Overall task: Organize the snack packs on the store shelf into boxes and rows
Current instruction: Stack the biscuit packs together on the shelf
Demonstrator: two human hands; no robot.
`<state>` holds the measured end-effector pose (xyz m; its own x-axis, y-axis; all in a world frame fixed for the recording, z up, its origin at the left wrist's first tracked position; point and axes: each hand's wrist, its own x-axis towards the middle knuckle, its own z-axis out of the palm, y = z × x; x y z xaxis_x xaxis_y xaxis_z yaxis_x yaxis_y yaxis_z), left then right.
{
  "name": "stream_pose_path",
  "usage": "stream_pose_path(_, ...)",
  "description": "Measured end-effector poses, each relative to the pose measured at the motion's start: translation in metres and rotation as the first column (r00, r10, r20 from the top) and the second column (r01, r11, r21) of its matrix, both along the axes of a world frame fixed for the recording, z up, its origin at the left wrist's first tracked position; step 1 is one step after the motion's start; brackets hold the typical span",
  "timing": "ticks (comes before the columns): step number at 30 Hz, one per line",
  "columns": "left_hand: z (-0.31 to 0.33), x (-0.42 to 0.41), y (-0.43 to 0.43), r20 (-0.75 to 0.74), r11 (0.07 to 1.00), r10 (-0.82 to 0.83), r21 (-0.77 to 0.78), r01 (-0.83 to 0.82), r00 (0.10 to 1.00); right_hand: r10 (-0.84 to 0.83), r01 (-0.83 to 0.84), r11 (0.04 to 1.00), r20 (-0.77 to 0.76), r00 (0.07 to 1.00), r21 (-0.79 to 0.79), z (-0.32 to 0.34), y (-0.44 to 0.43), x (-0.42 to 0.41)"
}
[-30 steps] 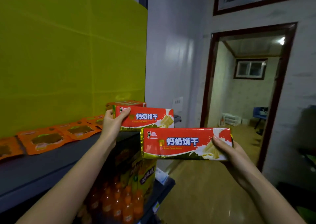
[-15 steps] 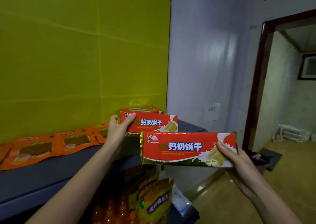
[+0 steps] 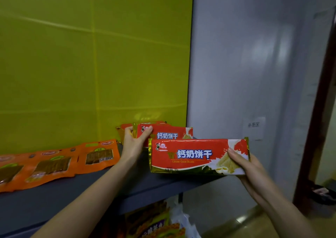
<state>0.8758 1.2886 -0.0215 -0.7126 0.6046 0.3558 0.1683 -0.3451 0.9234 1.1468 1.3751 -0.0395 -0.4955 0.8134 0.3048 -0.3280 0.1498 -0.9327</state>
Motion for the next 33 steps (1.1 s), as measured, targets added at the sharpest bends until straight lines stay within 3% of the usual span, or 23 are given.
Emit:
stream_pose_path(13, -0.025, -0.018, 0.026, 0.039, 0.977, 0.119, -0.180, -0.111, 0.992, 0.315, -0.313, 0.949, 0.168, 0.934, -0.039, -0.019, 0.130, -0.062)
stream_pose_path(19, -0.030, -0.026, 0.024, -0.002, 0.934, 0.231, -0.280, -0.222, 0.973, 0.402, -0.426, 0.904, 0.262, 0.877, 0.043, -0.022, 0.150, -0.089)
stream_pose_path(25, -0.029, -0.036, 0.023, 0.072, 0.913, 0.311, -0.300, -0.276, 0.948, 0.343, -0.472, 0.863, 0.478, 0.809, 0.180, -0.019, 0.162, -0.104)
stream_pose_path(29, -0.029, -0.037, 0.024, 0.132, 0.916, 0.329, -0.284, -0.283, 0.935, 0.252, -0.457, 0.841, 0.537, 0.805, 0.291, -0.016, 0.161, -0.115)
stream_pose_path(33, -0.030, -0.032, 0.025, 0.218, 0.937, 0.306, -0.241, -0.253, 0.927, 0.316, -0.522, 0.817, 0.566, 0.762, 0.246, -0.011, 0.149, -0.126)
